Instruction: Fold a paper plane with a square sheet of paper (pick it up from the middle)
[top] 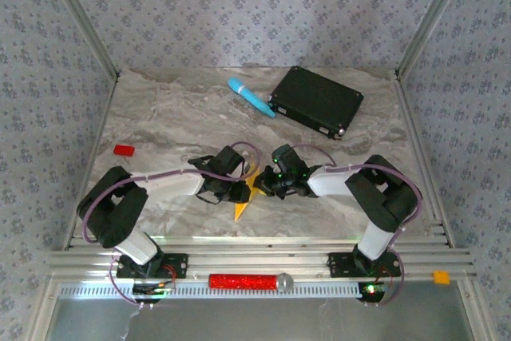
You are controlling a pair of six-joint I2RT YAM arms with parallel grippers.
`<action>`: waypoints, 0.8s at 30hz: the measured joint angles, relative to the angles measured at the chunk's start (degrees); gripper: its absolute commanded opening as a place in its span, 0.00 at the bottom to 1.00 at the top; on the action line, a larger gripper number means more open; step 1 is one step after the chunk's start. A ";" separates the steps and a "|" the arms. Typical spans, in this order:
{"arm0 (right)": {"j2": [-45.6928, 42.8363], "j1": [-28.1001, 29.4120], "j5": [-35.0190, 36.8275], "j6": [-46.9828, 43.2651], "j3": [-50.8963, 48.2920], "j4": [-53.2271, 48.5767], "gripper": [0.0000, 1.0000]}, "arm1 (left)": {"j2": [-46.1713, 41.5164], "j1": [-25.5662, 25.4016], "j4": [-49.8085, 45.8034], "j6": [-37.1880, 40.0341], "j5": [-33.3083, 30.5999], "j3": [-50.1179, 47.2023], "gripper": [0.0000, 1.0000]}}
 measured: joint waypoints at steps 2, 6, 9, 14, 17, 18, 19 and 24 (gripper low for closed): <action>-0.02 0.00 -0.02 0.00 -0.22 -0.02 0.10 | 0.02 -0.24 -0.35 0.11 -0.39 0.31 0.15; -0.07 -0.02 -0.02 -0.02 -0.22 0.00 0.10 | 0.31 -0.61 -0.92 0.22 -1.22 0.74 0.14; -0.07 -0.13 -0.02 0.00 -0.22 0.00 0.10 | 0.63 -0.87 -1.20 0.28 -1.70 0.76 0.15; -0.07 -0.13 -0.02 0.00 -0.22 0.00 0.10 | 1.49 -1.38 -1.33 0.44 -2.27 0.81 0.17; -0.07 -0.13 -0.02 0.02 -0.22 0.09 0.10 | 1.97 -1.64 -1.53 0.46 -2.54 1.03 0.17; -0.07 -0.13 -0.02 0.00 -0.24 0.17 0.10 | 2.08 -1.70 -1.60 0.48 -2.73 1.14 0.17; -0.07 -0.13 -0.02 0.02 -0.24 0.22 0.10 | 2.14 -1.75 -1.64 0.48 -2.80 1.25 0.17; -0.07 -0.13 -0.02 0.02 -0.33 0.57 0.10 | 2.23 -1.75 -1.62 0.48 -3.17 1.29 0.16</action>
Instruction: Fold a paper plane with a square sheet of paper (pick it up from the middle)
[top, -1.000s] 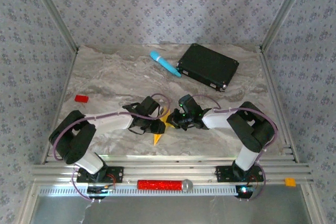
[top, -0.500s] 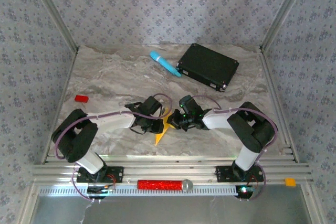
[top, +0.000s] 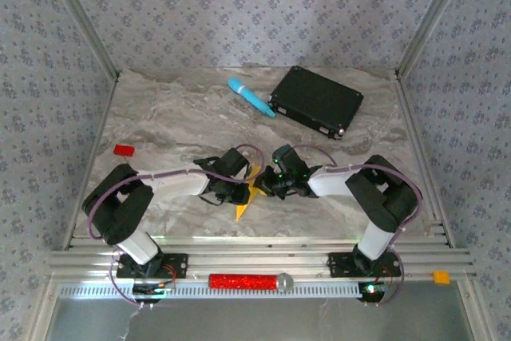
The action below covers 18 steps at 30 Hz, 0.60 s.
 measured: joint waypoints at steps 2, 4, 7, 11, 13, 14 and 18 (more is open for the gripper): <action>0.00 0.00 0.00 0.00 0.00 0.13 0.11 | 0.04 0.00 0.00 0.00 0.00 0.00 0.13; 0.00 -0.11 0.00 0.00 0.00 0.17 0.11 | 0.22 0.00 0.02 0.00 0.00 0.00 0.10; -0.22 -0.15 -0.02 -0.02 -0.09 0.31 0.15 | 0.33 0.00 0.02 -0.17 -0.04 0.00 0.08; -2.60 -0.59 -0.11 -0.09 -1.60 0.70 0.19 | 0.22 -0.22 0.37 -2.01 -1.88 0.00 0.05; -5.51 -1.07 0.72 -0.52 -2.69 -0.44 0.22 | 0.09 -0.33 0.24 -3.34 -4.04 0.07 0.04; -6.86 -1.33 1.25 -0.83 -3.10 -1.18 0.23 | 0.04 -0.33 -0.11 -4.02 -5.20 0.28 0.04; -14.19 -2.93 3.87 -3.02 -5.33 -5.92 0.24 | 0.09 -0.20 -2.99 -6.14 -9.92 2.89 0.04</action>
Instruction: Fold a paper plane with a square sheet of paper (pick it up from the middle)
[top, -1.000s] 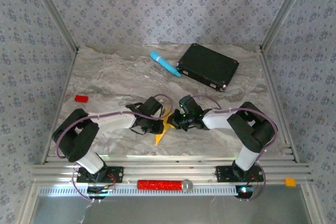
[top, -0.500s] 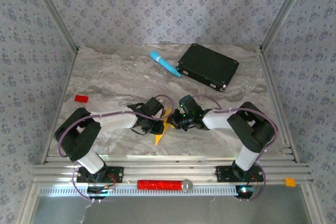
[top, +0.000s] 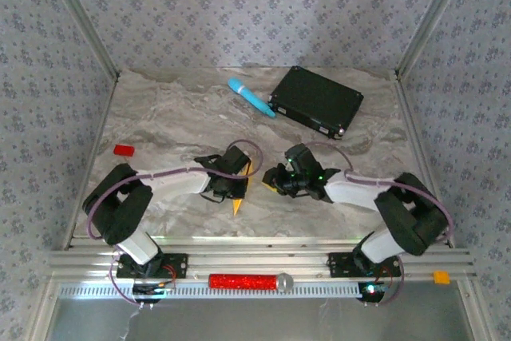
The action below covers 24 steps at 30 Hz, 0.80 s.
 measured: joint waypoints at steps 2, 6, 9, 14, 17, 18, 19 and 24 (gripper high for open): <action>-2.75 -0.98 0.79 -0.76 -1.09 -2.21 0.25 | 0.26 0.04 -1.33 -0.61 -1.77 1.99 0.04; -7.34 -2.99 2.14 -1.84 -4.11 -5.42 0.25 | 2.32 0.50 -3.43 -1.55 -3.80 6.03 0.03; -9.94 -4.07 2.99 -2.05 -6.16 -7.30 0.25 | 4.28 0.83 -4.87 -1.97 -4.44 7.63 0.04; -13.18 -4.76 3.80 -2.05 -8.33 -8.61 0.26 | 6.10 1.07 -6.69 -2.34 -4.63 8.39 0.05; -13.75 -4.85 4.00 -2.05 -8.76 -8.87 0.26 | 6.64 1.07 -7.26 -2.51 -4.61 8.70 0.05; -13.79 -4.85 4.11 -2.05 -8.83 -8.96 0.26 | 6.84 1.07 -7.30 -2.54 -4.61 8.72 0.05; -13.79 -4.85 4.20 -2.03 -8.92 -8.96 0.26 | 6.99 1.07 -7.34 -2.56 -4.61 8.74 0.06; -13.79 -4.85 4.37 -2.01 -9.44 -8.96 0.26 | 7.37 1.07 -7.37 -2.56 -4.59 8.81 0.08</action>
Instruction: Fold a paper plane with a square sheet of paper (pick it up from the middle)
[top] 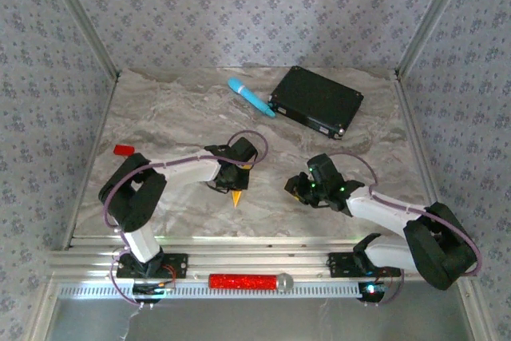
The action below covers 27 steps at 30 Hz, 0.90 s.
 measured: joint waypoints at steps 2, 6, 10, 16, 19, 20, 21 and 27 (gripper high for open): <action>0.00 0.00 0.02 0.00 -0.09 0.00 0.26 | 0.07 0.00 -0.13 -0.02 -0.02 0.00 0.09; 0.00 0.00 0.02 0.02 -0.11 0.00 0.26 | 0.57 0.00 -0.15 -0.02 -0.02 0.00 0.11; 0.00 0.00 0.04 0.02 -0.11 0.00 0.25 | 1.14 0.00 -0.11 -0.02 -0.04 0.00 0.13; 0.13 0.02 0.02 0.02 -0.11 0.04 0.25 | 1.29 0.00 0.13 -0.24 -0.09 0.00 0.20; 0.61 0.02 0.02 0.00 -0.11 0.07 0.26 | 1.36 -0.09 0.33 -0.66 -0.35 0.00 0.24; 0.81 0.02 0.02 0.00 -0.11 0.07 0.25 | 1.36 -0.17 0.37 -0.79 -0.50 0.00 0.28; 0.98 0.02 0.02 0.02 -0.11 0.09 0.26 | 1.36 -0.26 0.44 -1.01 -0.66 0.00 0.30; 1.40 0.02 0.00 0.02 -0.11 0.57 0.26 | 1.36 -0.96 0.72 -2.62 -2.08 -0.11 0.38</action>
